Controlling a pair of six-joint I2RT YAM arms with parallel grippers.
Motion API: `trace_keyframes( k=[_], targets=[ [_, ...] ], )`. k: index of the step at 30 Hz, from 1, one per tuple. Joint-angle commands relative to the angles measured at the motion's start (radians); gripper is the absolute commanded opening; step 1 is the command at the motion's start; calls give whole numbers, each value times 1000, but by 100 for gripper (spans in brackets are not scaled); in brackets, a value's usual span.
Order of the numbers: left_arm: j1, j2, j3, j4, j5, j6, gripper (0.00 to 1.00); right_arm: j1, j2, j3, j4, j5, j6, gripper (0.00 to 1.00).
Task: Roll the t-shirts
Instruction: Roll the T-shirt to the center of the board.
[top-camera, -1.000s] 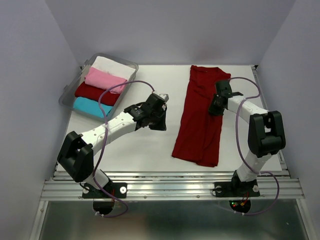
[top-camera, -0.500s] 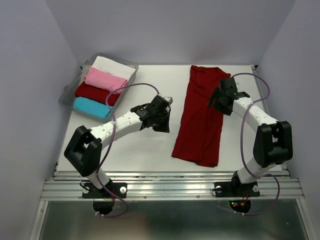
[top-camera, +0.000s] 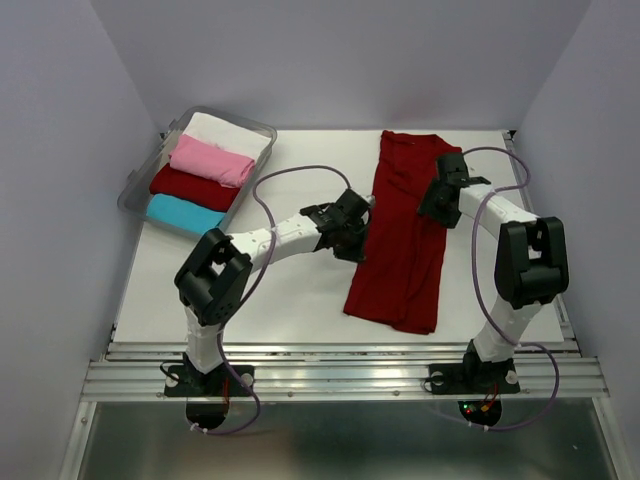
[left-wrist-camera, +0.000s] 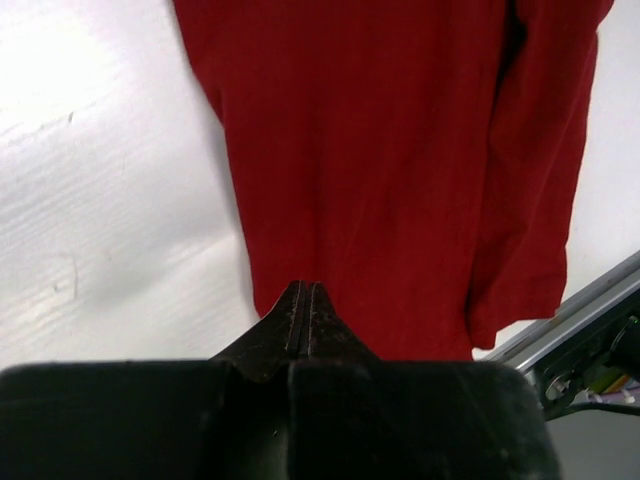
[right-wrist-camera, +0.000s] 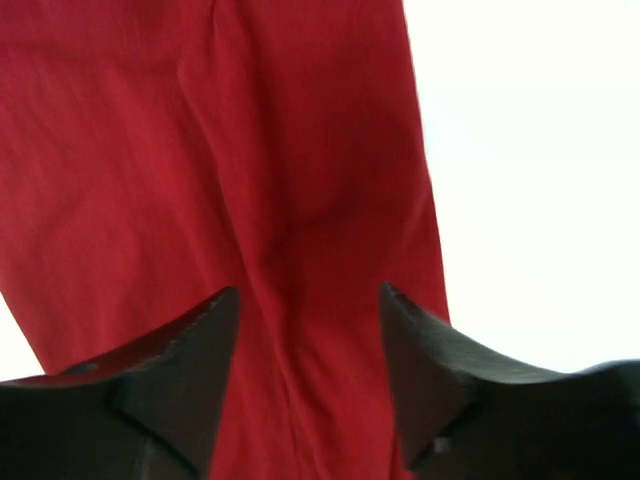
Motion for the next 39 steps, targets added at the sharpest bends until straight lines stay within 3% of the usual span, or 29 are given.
trace_keyframes(
  k=[1,4,11,21,32,39],
  targets=[
    [-4,34,73,31,13,2,0,-32,38,96,33,-9,-20,55],
    [-6,81,103,43,13,-1,0,-41,98,126,35,-12,-25,39],
    [-7,166,140,66,-17,-1,0,-41,214,199,44,-11,-37,23],
    [-1,164,16,123,-20,-24,0,-32,349,284,56,-58,-84,21],
    [-1,32,-260,218,-23,-98,0,133,426,363,36,-54,-94,21],
    [0,2,-266,206,-46,-98,0,144,419,356,35,-55,-77,21]
  ],
)
